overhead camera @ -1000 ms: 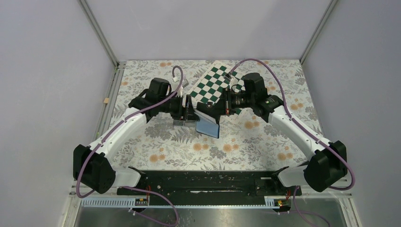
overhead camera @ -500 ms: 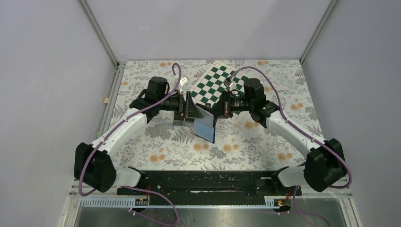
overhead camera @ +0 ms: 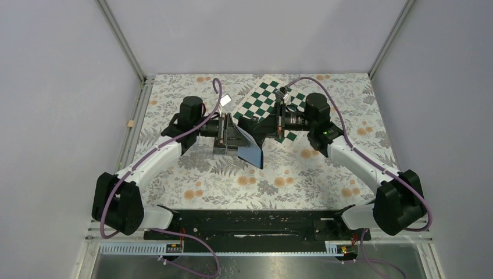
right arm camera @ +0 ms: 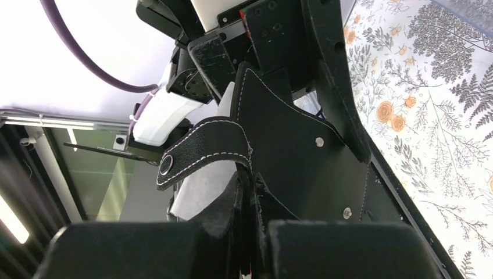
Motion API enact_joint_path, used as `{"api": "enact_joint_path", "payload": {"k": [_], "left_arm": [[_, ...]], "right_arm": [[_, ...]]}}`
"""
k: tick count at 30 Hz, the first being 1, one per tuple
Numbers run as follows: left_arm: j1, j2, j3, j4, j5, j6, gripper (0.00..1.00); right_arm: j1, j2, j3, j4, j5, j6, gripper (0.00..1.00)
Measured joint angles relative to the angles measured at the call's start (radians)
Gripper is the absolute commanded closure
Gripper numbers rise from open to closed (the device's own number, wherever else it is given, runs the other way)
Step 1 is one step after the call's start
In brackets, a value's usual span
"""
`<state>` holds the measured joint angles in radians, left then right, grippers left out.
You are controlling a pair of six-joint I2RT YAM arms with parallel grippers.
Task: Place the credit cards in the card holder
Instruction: Turn over the card slot in the card holder.
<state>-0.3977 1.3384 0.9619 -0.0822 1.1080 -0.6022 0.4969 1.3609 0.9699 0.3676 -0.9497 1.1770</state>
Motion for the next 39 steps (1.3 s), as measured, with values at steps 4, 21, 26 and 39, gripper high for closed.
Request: {"api": "enact_joint_path", "payload": {"k": [4,21,26,39], "left_arm": [[0.008,0.0,-0.012,0.075,0.028,-0.061,0.8],[0.039,0.007,-0.011,0.118,0.05,-0.187,1.0],[0.039,0.031,0.087,-0.122,0.014,-0.067,1.0],[0.029,0.235,0.308,-0.753,-0.28,0.195,1.0]], "right_arm": [[-0.001,0.002,0.0,0.02,-0.012,0.023,1.0],[-0.035,-0.071,0.016,-0.306,0.106,-0.237,0.27],[-0.035,-0.085,0.117,-0.583,0.225,-0.435,0.15],[0.09,-0.061,0.298,-1.032,0.581,-0.713,0.06]]}}
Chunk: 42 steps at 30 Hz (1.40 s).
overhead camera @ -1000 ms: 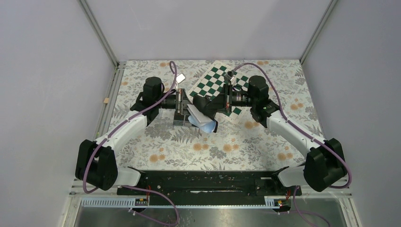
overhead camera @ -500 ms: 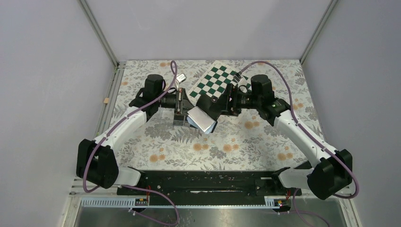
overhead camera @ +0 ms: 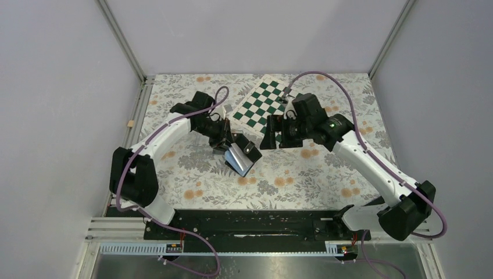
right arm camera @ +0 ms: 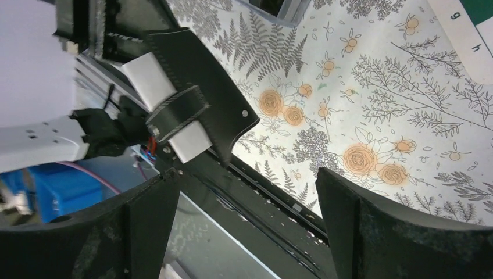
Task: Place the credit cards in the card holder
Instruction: Turn over the card slot in the card holder.
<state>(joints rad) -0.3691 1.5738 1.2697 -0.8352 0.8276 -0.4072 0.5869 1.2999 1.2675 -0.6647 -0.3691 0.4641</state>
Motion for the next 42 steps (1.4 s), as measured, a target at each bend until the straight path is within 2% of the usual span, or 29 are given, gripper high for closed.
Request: {"api": "enact_joint_path", "payload": {"k": [6,10,12,13,14,20,22,27,33,37,42], "left_arm": [[-0.027,0.062,0.019,-0.17,-0.145,0.076,1.0],[-0.043,0.083,0.04,-0.219,-0.179,0.104,1.0],[-0.052,0.092,0.043,-0.234,-0.182,0.114,1.0],[-0.055,0.096,0.043,-0.237,-0.18,0.116,1.0],[-0.057,0.099,0.044,-0.24,-0.176,0.116,1.0],[-0.063,0.105,0.044,-0.241,-0.155,0.116,1.0],[-0.063,0.105,0.044,-0.24,-0.142,0.116,1.0],[-0.063,0.105,0.044,-0.233,-0.101,0.107,1.0],[-0.064,0.105,0.044,-0.211,-0.057,0.089,1.0],[-0.064,0.105,0.044,-0.208,-0.042,0.08,1.0],[-0.064,0.101,0.044,-0.205,-0.031,0.077,1.0]], "right_arm": [[0.129,0.059,0.056,-0.066,0.125,-0.028,0.05],[0.169,0.085,0.083,-0.087,0.163,-0.042,0.04],[0.195,0.093,0.097,-0.084,0.175,-0.05,0.08],[0.212,0.095,0.101,-0.08,0.176,-0.054,0.13],[0.226,0.095,0.104,-0.076,0.174,-0.058,0.22],[0.292,0.111,0.112,0.035,0.05,-0.057,0.92],[0.306,0.138,0.124,0.076,-0.003,-0.039,1.0],[0.362,0.241,0.176,0.129,-0.069,-0.023,1.0],[0.401,0.375,0.258,0.107,-0.064,-0.04,1.0],[0.406,0.415,0.301,0.051,0.008,-0.069,1.0],[0.408,0.414,0.312,-0.031,0.172,-0.107,1.0]]}}
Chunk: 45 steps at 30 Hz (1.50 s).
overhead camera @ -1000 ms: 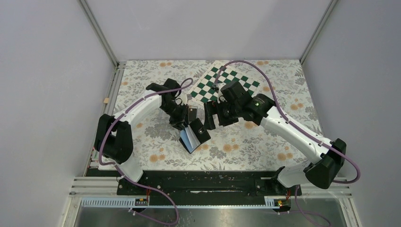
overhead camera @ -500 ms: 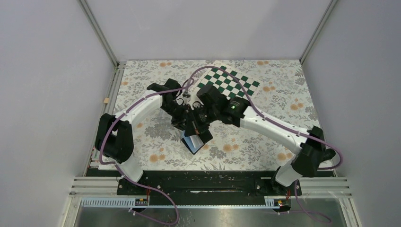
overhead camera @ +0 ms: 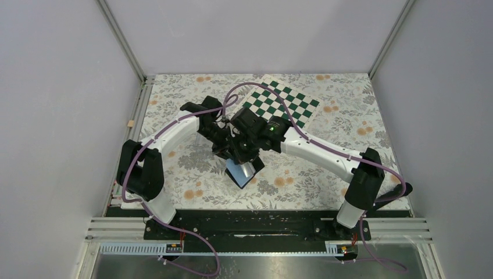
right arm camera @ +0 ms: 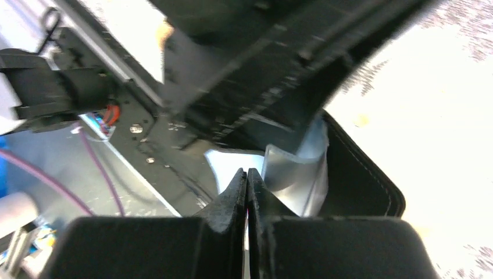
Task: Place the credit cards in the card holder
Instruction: Turn over the card slot in the card holder.
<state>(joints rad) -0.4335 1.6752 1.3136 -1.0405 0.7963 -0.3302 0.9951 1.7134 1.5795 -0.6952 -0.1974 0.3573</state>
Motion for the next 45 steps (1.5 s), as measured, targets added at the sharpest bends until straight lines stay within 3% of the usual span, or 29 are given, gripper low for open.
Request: {"api": "enact_joint_path", "payload": {"k": [6,11,13,16,20,28,32,37,45], "left_arm": [[0.0,-0.006,0.0,0.003,0.008,0.0,1.0],[0.0,-0.013,-0.015,0.009,0.009,0.002,1.0],[0.0,-0.014,-0.019,0.009,0.01,0.006,1.0],[0.0,-0.014,-0.023,0.005,0.012,0.018,1.0],[0.0,-0.014,-0.031,-0.002,0.013,0.029,1.0],[-0.009,-0.011,-0.034,-0.025,0.005,0.053,1.0],[-0.015,-0.004,-0.034,-0.034,0.0,0.06,1.0],[-0.021,0.007,-0.035,-0.036,-0.005,0.064,1.0],[-0.024,0.02,-0.035,-0.036,-0.007,0.064,1.0]], "right_arm": [[0.0,-0.002,0.011,-0.117,0.212,-0.032,1.0],[-0.04,-0.023,0.01,-0.164,0.291,-0.031,1.0],[-0.083,-0.042,-0.002,-0.162,0.283,-0.027,0.93],[-0.17,-0.094,-0.063,-0.143,0.223,-0.022,0.66],[-0.245,-0.17,-0.15,-0.107,0.111,-0.016,0.48],[-0.245,-0.235,-0.214,-0.034,-0.103,-0.009,0.36],[-0.202,-0.228,-0.203,-0.041,-0.104,-0.013,0.25],[-0.067,-0.151,-0.055,-0.097,-0.029,-0.037,0.18],[0.104,-0.029,0.116,-0.171,0.227,-0.073,0.01]]}}
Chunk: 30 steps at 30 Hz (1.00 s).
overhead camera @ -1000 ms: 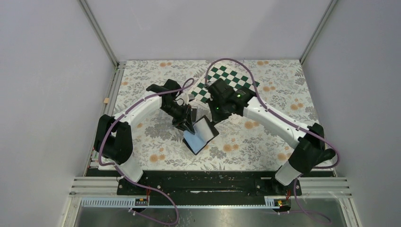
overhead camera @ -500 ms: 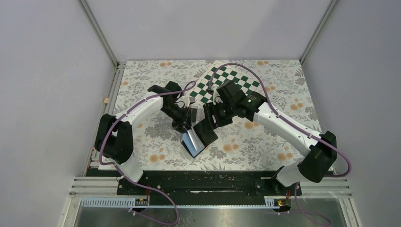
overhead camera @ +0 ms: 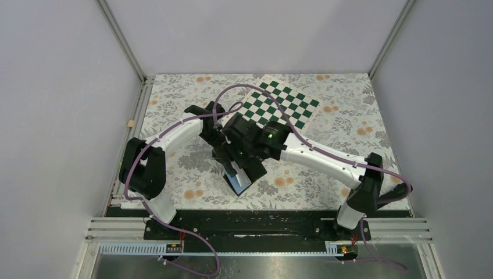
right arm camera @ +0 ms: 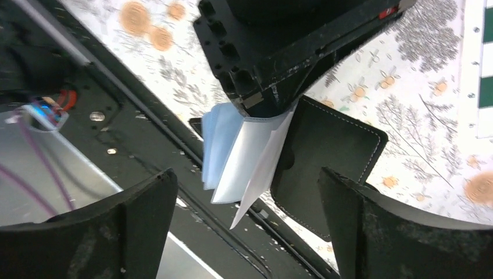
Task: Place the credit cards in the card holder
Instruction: Turn over the card slot in the card holder.
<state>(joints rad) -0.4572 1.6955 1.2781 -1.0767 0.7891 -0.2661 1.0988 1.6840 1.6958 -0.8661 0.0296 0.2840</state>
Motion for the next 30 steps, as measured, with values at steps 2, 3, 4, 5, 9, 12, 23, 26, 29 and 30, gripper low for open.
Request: {"api": "enact_joint_path", "payload": {"k": [2,3,4,5,9,12,23,26,29,30], "left_arm": [[0.0,0.002,0.0,0.0,0.0,0.0,1.0],[0.0,0.003,0.0,0.0,0.001,0.0,1.0],[0.0,0.003,0.0,0.001,0.003,-0.001,1.0],[0.0,0.003,0.0,0.001,0.006,-0.001,1.0],[0.0,0.003,0.0,0.009,0.023,-0.013,1.0],[0.0,0.003,0.0,0.017,0.026,-0.019,1.0],[0.0,0.003,-0.008,0.026,0.042,-0.022,1.0],[0.0,0.003,-0.011,0.029,0.046,-0.021,1.0],[0.0,0.003,-0.011,0.029,0.049,-0.019,1.0],[0.0,0.003,-0.011,0.029,0.053,-0.018,1.0]], "right_arm": [[0.031,0.024,0.002,-0.018,0.069,-0.003,0.01],[0.043,0.038,0.002,-0.029,0.099,-0.005,0.0],[0.052,0.051,0.002,-0.04,0.13,-0.006,0.0],[0.056,0.061,0.001,-0.046,0.151,-0.008,0.01],[0.056,0.089,-0.011,-0.071,0.242,-0.011,0.01],[0.056,0.1,-0.012,-0.088,0.285,-0.011,0.01],[-0.064,0.045,-0.143,-0.063,0.243,0.012,0.01],[-0.124,0.011,-0.218,-0.011,0.099,0.018,0.02],[-0.169,-0.013,-0.288,0.043,-0.031,0.031,0.08],[-0.182,-0.022,-0.316,0.065,-0.078,0.035,0.13]]}}
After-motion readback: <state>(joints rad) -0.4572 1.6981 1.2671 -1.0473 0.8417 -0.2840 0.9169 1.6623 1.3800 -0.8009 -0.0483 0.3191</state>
